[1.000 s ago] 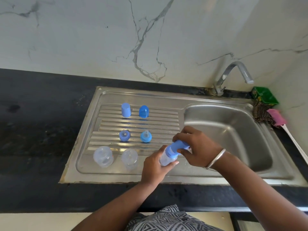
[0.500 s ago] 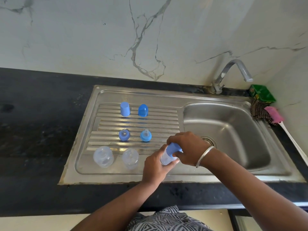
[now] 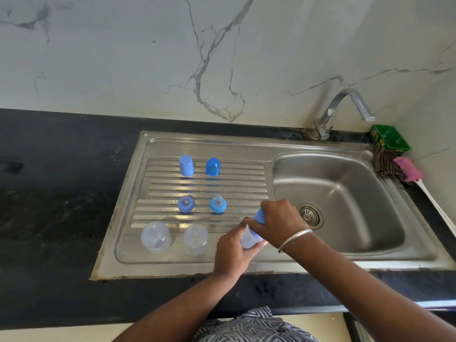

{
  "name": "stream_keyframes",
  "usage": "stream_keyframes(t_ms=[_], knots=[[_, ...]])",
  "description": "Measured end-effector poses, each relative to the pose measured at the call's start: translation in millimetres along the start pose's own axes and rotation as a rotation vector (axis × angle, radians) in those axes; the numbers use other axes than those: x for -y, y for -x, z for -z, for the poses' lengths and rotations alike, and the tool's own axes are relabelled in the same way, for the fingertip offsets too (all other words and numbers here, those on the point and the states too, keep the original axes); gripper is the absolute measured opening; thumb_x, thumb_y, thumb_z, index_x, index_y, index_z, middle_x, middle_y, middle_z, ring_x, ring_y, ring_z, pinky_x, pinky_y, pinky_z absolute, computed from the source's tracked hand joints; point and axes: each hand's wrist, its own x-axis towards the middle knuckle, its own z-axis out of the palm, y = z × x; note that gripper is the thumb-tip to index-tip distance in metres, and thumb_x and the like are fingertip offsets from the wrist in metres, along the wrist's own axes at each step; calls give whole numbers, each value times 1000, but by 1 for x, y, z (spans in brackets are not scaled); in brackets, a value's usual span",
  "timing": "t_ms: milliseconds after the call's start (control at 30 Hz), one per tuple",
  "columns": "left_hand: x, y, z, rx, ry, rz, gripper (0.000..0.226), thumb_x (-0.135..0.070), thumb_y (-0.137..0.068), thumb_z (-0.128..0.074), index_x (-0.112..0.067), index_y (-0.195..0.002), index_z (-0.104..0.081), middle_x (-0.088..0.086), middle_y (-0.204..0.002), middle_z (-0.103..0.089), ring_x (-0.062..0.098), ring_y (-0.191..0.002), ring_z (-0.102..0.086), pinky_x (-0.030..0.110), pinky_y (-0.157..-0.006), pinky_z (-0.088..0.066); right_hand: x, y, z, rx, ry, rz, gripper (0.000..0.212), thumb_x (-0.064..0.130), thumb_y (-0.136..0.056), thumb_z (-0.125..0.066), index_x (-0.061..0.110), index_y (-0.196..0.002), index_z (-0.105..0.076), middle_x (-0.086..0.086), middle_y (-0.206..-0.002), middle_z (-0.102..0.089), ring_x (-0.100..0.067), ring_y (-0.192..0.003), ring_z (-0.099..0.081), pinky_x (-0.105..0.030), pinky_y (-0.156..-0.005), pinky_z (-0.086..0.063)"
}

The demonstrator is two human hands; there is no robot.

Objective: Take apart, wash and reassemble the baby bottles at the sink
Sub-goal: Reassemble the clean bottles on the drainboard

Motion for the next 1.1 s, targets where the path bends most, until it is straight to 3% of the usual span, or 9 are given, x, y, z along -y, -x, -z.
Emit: stream_keyframes(t_ms=[100, 233, 333, 500, 633, 767, 833, 967, 1100], knots=[[1, 0, -1, 4, -9, 6, 44, -61, -72, -68, -32, -104, -65, -22, -79, -64, -5, -77, -59, 16, -70, -48, 4, 3, 4, 6, 2, -20, 39, 50, -85, -59, 11, -83, -57, 0, -72, -52, -21, -70, -57, -27, -58, -43], [10, 0, -6, 4, 27, 33, 51, -58, -70, -75, -28, -111, -68, -16, -114, -72, 1, -104, -67, 30, -86, -55, -5, 14, 5, -40, 121, 40, 59, 74, -75, -51, 25, -106, -46, 3, -89, -57, -23, -81, -60, -32, -67, -49], [13, 0, -8, 24, 21, 36, 68, -58, -71, -75, -32, -132, -60, -15, -114, -72, 0, -105, -66, 27, -88, -54, -13, 18, 6, -35, 12, 160, 52, 47, -73, -60, 32, -120, -47, 5, -98, -55, -23, -86, -60, -33, -72, -52], [12, -1, -8, 18, -13, 15, 65, -64, -73, -72, -35, -130, -60, -17, -102, -73, 1, -93, -66, 28, -80, -55, -11, 14, 7, -113, -39, 79, 23, 38, -78, -64, 23, -95, -62, 3, -79, -60, -21, -75, -55, -26, -62, -41], [9, -1, -6, 27, -10, -5, 55, -63, -75, -70, -34, -120, -63, -18, -100, -72, 1, -92, -67, 27, -78, -55, -11, 12, -3, -136, 20, -5, 40, 57, -82, -60, 19, -85, -49, 2, -71, -47, -23, -70, -52, -27, -58, -37], [15, 0, -9, 8, 1, 20, 60, -62, -73, -74, -30, -123, -65, -17, -108, -73, 1, -103, -67, 25, -85, -54, -16, 17, -4, -113, -43, 74, 56, 65, -74, -62, 24, -110, -47, 3, -91, -56, -22, -82, -59, -31, -65, -47], [16, 0, -10, 19, 15, 24, 68, -62, -72, -74, -32, -132, -60, -17, -111, -72, 0, -105, -66, 24, -87, -54, -20, 17, -2, -116, -64, 148, 58, 51, -73, -66, 30, -124, -45, 5, -99, -58, -20, -84, -59, -32, -70, -52], [17, -1, -11, 30, 1, 18, 70, -61, -73, -74, -35, -136, -56, -17, -114, -71, 0, -105, -65, 28, -86, -55, -21, 14, -9, -186, -110, 160, 28, 35, -74, -67, 23, -96, -57, 2, -80, -62, -23, -75, -58, -29, -63, -47], [10, -1, -7, 24, -12, 10, 58, -62, -73, -69, -34, -123, -63, -17, -97, -72, -1, -87, -64, 19, -76, -52, -19, 10, -16, -221, -56, 21, 43, 56, -76, -67, 17, -87, -54, -1, -76, -62, -25, -70, -59, -30, -59, -47]])
